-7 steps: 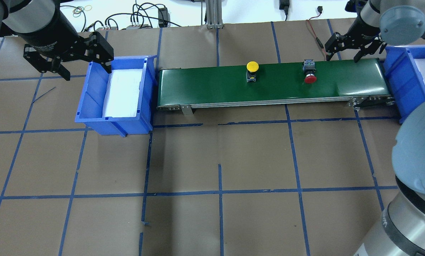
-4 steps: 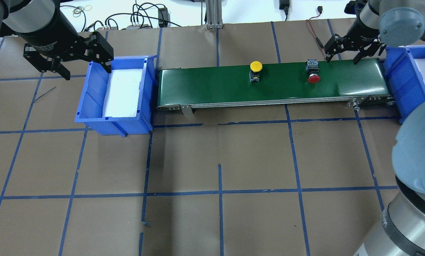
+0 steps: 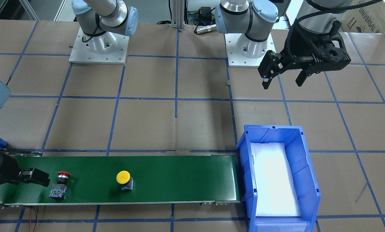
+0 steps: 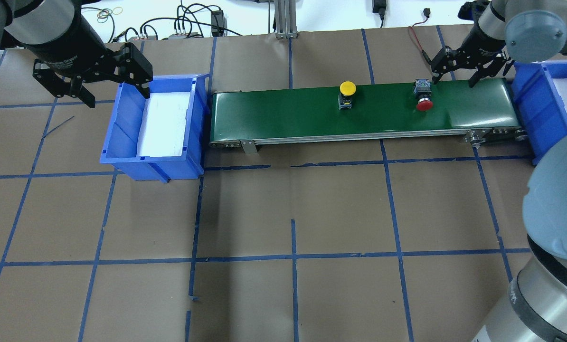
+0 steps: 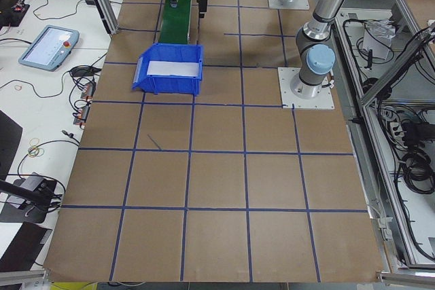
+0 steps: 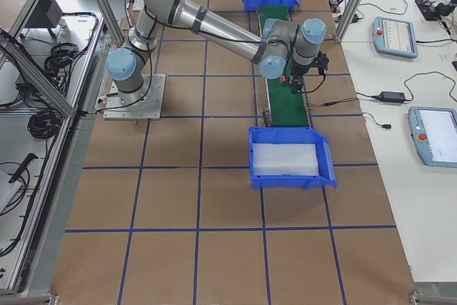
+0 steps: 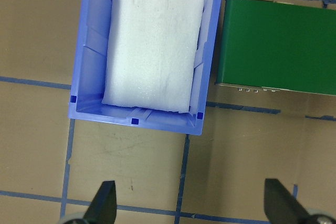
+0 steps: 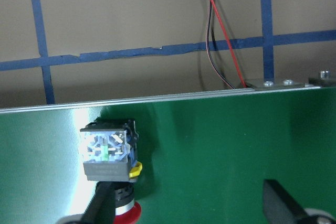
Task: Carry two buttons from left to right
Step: 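Lower the right gripper onto the red-capped button arriving on the belt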
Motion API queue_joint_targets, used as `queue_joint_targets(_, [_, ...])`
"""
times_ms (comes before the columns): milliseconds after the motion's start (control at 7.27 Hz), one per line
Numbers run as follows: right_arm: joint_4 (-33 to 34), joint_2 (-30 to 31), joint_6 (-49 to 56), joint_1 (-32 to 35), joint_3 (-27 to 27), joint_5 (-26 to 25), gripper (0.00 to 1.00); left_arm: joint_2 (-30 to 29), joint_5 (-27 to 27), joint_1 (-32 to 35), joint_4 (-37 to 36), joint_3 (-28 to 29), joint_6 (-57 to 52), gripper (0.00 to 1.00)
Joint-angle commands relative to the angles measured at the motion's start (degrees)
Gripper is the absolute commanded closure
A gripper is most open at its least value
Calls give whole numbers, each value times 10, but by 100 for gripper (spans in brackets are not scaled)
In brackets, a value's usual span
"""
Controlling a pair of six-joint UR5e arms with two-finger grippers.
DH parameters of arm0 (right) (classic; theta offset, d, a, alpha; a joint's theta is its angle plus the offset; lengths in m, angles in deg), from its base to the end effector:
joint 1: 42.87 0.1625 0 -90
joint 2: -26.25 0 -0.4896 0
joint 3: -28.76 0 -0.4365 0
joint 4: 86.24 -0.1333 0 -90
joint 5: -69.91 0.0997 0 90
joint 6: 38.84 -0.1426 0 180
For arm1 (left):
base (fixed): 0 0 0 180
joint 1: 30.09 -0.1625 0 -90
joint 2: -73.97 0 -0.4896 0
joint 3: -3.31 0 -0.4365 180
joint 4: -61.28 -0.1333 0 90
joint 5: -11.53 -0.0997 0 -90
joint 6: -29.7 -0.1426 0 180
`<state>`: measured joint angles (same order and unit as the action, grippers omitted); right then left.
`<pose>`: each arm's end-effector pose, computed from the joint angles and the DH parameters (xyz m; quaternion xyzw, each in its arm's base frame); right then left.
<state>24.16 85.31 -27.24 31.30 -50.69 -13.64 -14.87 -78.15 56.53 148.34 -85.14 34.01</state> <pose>-0.0638 -0.7725 0.2887 0.0368 0.9977 -0.0134 0.0546 -0.1021 -0.5463 0.5405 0.0668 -0.9965 0.0493 0.0032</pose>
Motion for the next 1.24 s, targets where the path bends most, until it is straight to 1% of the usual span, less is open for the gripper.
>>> queue_joint_targets(0, [3, 0, 0, 0, 0, 1, 2, 0, 1, 0, 0, -2, 1, 0])
queue_joint_targets(412, [3, -1, -1, 0, 0, 2, 2, 0, 2, 0, -6, -7, 1, 0])
queue_joint_targets(550, [5, -1, -1, 0, -2, 10, 2, 0, 2, 0, -6, -8, 2, 0])
queue_joint_targets(825, [31, -1, 0, 0, -25, 16, 2, -1, 2, 0, -7, -8, 1, 0])
queue_joint_targets(1100, [39, -1, 1, 0, -37, 16, 3, -1, 2, 0, -8, -9, 2, 0])
